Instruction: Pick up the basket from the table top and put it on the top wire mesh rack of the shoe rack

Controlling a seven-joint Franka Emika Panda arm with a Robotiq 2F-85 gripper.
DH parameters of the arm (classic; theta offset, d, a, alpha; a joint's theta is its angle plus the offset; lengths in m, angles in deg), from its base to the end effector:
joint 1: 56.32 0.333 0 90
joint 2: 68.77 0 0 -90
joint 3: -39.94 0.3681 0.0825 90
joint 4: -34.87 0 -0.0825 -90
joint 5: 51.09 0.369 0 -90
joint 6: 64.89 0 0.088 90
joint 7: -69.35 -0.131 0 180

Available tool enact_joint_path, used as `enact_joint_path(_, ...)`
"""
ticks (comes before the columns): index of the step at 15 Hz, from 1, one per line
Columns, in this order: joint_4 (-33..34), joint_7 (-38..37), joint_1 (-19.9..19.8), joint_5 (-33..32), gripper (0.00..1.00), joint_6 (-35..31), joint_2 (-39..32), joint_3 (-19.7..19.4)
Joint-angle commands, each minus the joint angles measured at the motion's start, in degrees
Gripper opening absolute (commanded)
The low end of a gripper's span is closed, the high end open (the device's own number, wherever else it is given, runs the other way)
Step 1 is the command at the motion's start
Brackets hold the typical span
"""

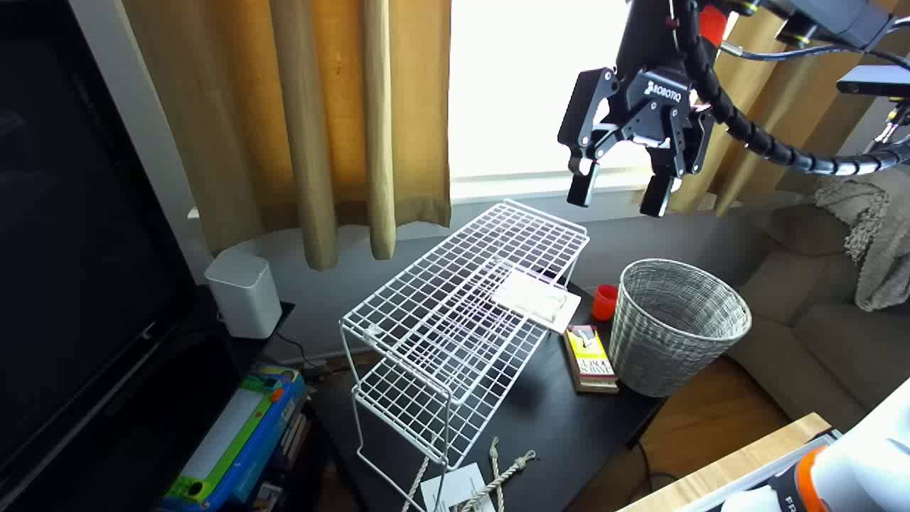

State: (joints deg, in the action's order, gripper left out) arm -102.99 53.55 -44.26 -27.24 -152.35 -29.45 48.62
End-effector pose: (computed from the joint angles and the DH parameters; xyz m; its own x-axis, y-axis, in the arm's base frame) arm 0.2329 0.1596 0.5550 0.9608 0.0535 -0.2719 -0.0155 -0.9693 -0.2455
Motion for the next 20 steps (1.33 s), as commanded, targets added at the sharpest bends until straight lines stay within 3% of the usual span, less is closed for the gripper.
enact_joint_path(1,0.2,0.9,-2.0,0.7,1.0,0.6,0.2,1.4)
enact_joint_path(7,0.2,0.9,-2.0,0.7,1.0,0.5,0.2,1.4)
enact_joint_path(10,-2.7,0.7,-5.6,1.4,1.0,0.6,1.0,-2.7)
enact_joint_path(20,-9.9,-11.4,-23.0,-6.2,1.0,-3.3,4.9,-5.1)
